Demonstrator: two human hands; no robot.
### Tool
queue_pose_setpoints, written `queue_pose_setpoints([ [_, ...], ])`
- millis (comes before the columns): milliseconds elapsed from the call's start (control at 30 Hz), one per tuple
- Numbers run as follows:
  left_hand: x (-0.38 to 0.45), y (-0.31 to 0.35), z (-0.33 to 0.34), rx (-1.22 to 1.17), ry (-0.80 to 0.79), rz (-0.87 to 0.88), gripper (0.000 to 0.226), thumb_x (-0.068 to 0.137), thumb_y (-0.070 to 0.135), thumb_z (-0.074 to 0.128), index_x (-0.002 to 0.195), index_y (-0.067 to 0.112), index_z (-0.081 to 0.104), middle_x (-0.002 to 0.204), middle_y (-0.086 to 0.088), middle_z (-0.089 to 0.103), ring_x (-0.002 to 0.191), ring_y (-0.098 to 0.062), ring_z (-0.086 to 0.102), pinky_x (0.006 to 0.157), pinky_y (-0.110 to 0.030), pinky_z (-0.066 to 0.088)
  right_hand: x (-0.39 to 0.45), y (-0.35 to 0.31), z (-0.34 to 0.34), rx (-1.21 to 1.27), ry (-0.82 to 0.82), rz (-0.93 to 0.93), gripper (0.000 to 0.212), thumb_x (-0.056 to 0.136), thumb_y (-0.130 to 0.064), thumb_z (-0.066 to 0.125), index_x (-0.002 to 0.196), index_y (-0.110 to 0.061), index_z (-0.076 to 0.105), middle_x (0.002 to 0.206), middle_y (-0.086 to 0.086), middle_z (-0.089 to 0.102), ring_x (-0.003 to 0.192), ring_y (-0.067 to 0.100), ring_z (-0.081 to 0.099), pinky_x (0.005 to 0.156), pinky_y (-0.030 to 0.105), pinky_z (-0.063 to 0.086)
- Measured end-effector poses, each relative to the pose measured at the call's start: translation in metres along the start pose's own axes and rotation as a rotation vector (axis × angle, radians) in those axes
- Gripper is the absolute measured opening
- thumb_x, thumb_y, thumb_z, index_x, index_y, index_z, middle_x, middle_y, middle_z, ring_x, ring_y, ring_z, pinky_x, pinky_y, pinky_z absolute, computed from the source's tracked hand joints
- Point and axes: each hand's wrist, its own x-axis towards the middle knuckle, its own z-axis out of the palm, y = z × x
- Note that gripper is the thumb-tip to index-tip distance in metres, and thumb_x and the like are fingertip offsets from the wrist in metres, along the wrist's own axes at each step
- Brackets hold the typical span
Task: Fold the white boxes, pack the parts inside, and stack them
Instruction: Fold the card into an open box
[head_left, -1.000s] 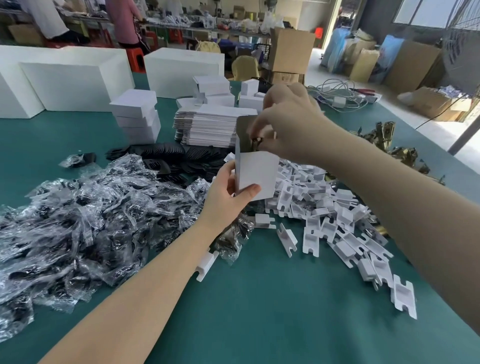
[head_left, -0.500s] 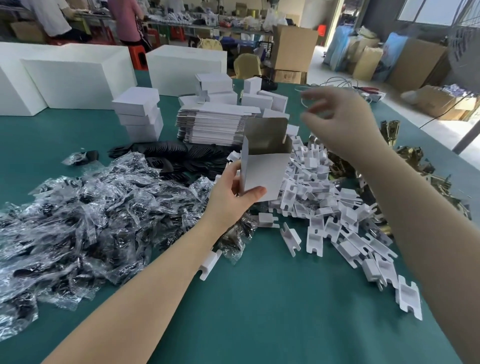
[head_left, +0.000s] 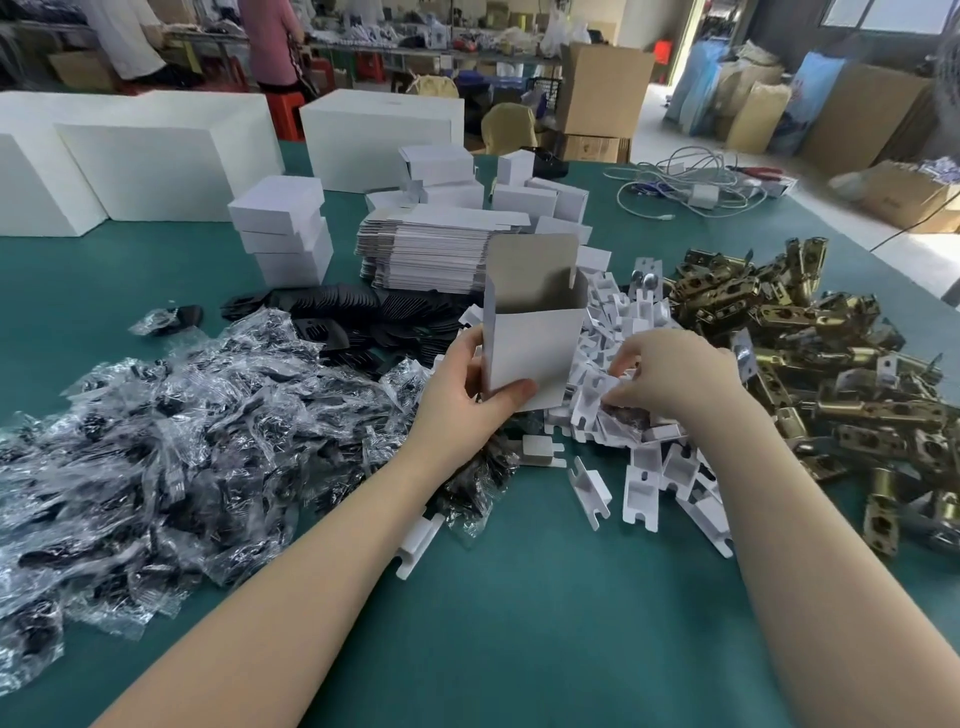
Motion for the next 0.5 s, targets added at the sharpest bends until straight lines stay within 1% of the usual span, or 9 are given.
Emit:
queue_pose_setpoints([
  [67, 0.0, 0.001, 0.0, -0.001, 0.0, 0.001, 0.053, 0.066, 0.051, 0.074, 0.101, 0.075, 0.043, 0.106, 0.012, 0.069, 0.098, -0.005, 0.067, 0.088, -0.032, 0.055, 0.002, 0.0, -0.004, 0.075, 0.009, -0.02, 0.014, 0.08, -0.033, 0.077, 0.083, -0.033, 0.063, 0.103, -0.007, 0.065, 0.097, 0.019, 0.061, 0.092, 0.043, 0.051],
  [100, 0.0, 0.001, 0.0, -0.001, -0.001, 0.0, 0.052, 0.066, 0.051, 0.074, 0.1, 0.075, 0.043, 0.106, 0.01, 0.069, 0.098, -0.006, 0.067, 0.088, -0.033, 0.055, 0.003, 0.001, -0.005, 0.101, -0.002, -0.036, 0.015, 0.08, -0.03, 0.077, 0.081, -0.033, 0.063, 0.103, -0.006, 0.066, 0.095, 0.019, 0.062, 0.09, 0.043, 0.053],
  [133, 0.0, 0.001, 0.0, 0.001, -0.003, -0.001, 0.052, 0.066, 0.051, 0.074, 0.1, 0.075, 0.043, 0.107, 0.01, 0.069, 0.099, -0.007, 0.067, 0.089, -0.033, 0.055, 0.003, 0.0, -0.004, 0.111, -0.017, -0.056, 0.015, 0.081, -0.027, 0.076, 0.088, -0.033, 0.065, 0.106, -0.005, 0.067, 0.098, 0.02, 0.062, 0.091, 0.044, 0.054],
  [200, 0.0, 0.001, -0.001, 0.012, 0.0, 0.002, 0.053, 0.066, 0.051, 0.074, 0.1, 0.076, 0.042, 0.107, 0.01, 0.07, 0.098, -0.006, 0.067, 0.088, -0.032, 0.055, 0.002, -0.004, 0.003, 0.078, -0.028, -0.099, 0.034, 0.084, -0.023, 0.071, 0.116, -0.034, 0.064, 0.118, -0.003, 0.065, 0.112, 0.024, 0.057, 0.096, 0.046, 0.051],
  [233, 0.0, 0.001, -0.001, 0.016, 0.005, 0.004, 0.053, 0.067, 0.051, 0.074, 0.1, 0.077, 0.042, 0.106, 0.01, 0.07, 0.097, -0.005, 0.067, 0.087, -0.031, 0.055, 0.002, -0.006, 0.006, 0.047, -0.028, -0.117, 0.044, 0.085, -0.021, 0.068, 0.125, -0.036, 0.06, 0.122, -0.002, 0.064, 0.119, 0.026, 0.051, 0.097, 0.046, 0.049],
  [267, 0.001, 0.001, -0.001, 0.018, 0.011, 0.006, 0.053, 0.067, 0.049, 0.075, 0.099, 0.077, 0.042, 0.105, 0.011, 0.07, 0.096, -0.004, 0.067, 0.085, -0.029, 0.054, 0.002, -0.008, 0.007, 0.013, -0.024, -0.129, 0.049, 0.086, -0.019, 0.066, 0.13, -0.038, 0.056, 0.124, -0.002, 0.063, 0.123, 0.028, 0.046, 0.098, 0.046, 0.048],
  [367, 0.0, -0.001, -0.001, 0.014, 0.01, 0.004, 0.054, 0.069, 0.045, 0.075, 0.098, 0.078, 0.043, 0.102, 0.015, 0.07, 0.095, -0.001, 0.067, 0.081, -0.023, 0.052, 0.002, -0.006, 0.005, -0.023, -0.02, -0.139, 0.046, 0.087, -0.02, 0.064, 0.128, -0.041, 0.057, 0.126, -0.005, 0.062, 0.126, 0.027, 0.043, 0.097, 0.044, 0.046],
  [433, 0.0, -0.001, -0.001, 0.01, 0.011, 0.006, 0.055, 0.072, 0.041, 0.076, 0.097, 0.077, 0.044, 0.102, 0.014, 0.07, 0.095, -0.003, 0.067, 0.082, -0.024, 0.053, 0.002, -0.004, 0.003, -0.024, -0.012, -0.136, 0.041, 0.087, -0.019, 0.063, 0.122, -0.039, 0.06, 0.126, -0.005, 0.061, 0.125, 0.026, 0.045, 0.098, 0.044, 0.044],
  [500, 0.0, -0.002, -0.001, 0.011, 0.012, 0.004, 0.055, 0.073, 0.039, 0.075, 0.097, 0.077, 0.044, 0.103, 0.013, 0.071, 0.096, -0.003, 0.067, 0.082, -0.024, 0.054, 0.002, -0.004, 0.001, -0.024, -0.004, -0.142, 0.041, 0.087, -0.016, 0.063, 0.121, -0.039, 0.061, 0.129, -0.003, 0.06, 0.124, 0.027, 0.046, 0.1, 0.045, 0.042],
])
